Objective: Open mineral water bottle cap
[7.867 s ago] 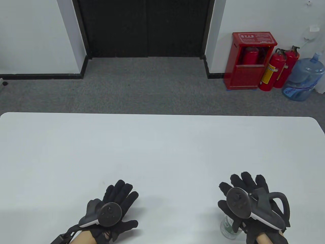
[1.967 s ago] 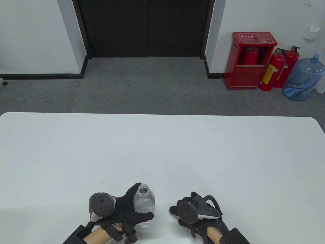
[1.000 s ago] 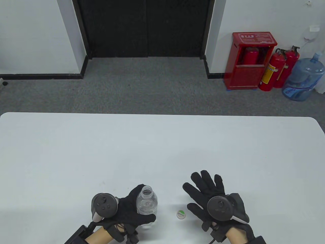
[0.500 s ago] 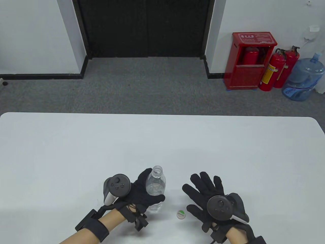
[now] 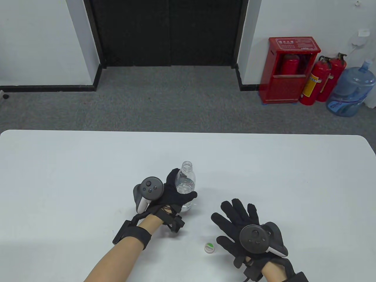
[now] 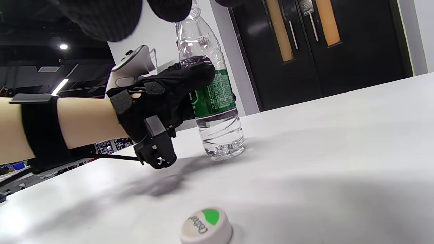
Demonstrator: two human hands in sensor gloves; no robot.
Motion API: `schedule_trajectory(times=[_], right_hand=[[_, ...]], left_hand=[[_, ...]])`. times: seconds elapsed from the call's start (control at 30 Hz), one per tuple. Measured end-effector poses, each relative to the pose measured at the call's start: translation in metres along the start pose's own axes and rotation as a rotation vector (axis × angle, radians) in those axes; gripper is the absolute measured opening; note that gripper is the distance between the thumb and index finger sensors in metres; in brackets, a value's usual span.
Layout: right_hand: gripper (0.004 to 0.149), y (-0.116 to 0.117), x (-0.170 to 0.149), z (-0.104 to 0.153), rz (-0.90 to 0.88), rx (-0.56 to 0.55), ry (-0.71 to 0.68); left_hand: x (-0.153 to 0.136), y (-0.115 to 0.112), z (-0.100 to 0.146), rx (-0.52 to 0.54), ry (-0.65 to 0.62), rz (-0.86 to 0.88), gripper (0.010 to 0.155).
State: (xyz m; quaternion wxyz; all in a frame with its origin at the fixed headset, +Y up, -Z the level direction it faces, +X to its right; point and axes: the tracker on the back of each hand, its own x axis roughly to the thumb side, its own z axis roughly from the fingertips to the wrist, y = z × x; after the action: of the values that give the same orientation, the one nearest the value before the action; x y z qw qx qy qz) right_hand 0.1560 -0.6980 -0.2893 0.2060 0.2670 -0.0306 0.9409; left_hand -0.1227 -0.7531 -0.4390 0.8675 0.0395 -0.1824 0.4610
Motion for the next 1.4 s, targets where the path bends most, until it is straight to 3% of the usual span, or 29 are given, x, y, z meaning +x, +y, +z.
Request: schedule_trajectory(times=[0.27,0.53,0.73,0.83,0.97,1.1,1.23,1.4], right_hand=[[0.071,0.0,0.0,-0.001,-0.003,0.006,-0.008],[0.069,-0.001,0.007,0.002,0.013,-0.049,-0.075],[0.069,0.002,0.007,0.002,0.006,-0.04,-0.079],[0.069,0.002,0.008,0.002,-0.002,-0.039,-0.073],[0.069,0.002,0.008,0.002,-0.002,-0.04,-0.072],[0.069,0.004,0.01,0.002,0.002,-0.023,-0.074],[0.069,0.006,0.01,0.002,0.005,-0.008,-0.074],[0.069,0.006,0.009,0.003,0.005,-0.001,-0.071]], left_hand=[[-0.007,0.0,0.007,-0.042,0.027,0.037,0.1],[-0.004,0.024,0.045,-0.109,0.019,0.037,0.101],[0.013,0.061,0.086,-0.178,-0.06,-0.144,0.096],[0.022,0.073,0.108,-0.302,-0.092,-0.348,0.096],[0.031,0.077,0.132,-0.358,-0.171,-0.598,0.095],[0.027,0.072,0.149,-0.362,-0.197,-0.62,0.094],[0.025,0.069,0.151,-0.419,-0.178,-0.635,0.094],[0.025,0.067,0.152,-0.41,-0.193,-0.641,0.094]])
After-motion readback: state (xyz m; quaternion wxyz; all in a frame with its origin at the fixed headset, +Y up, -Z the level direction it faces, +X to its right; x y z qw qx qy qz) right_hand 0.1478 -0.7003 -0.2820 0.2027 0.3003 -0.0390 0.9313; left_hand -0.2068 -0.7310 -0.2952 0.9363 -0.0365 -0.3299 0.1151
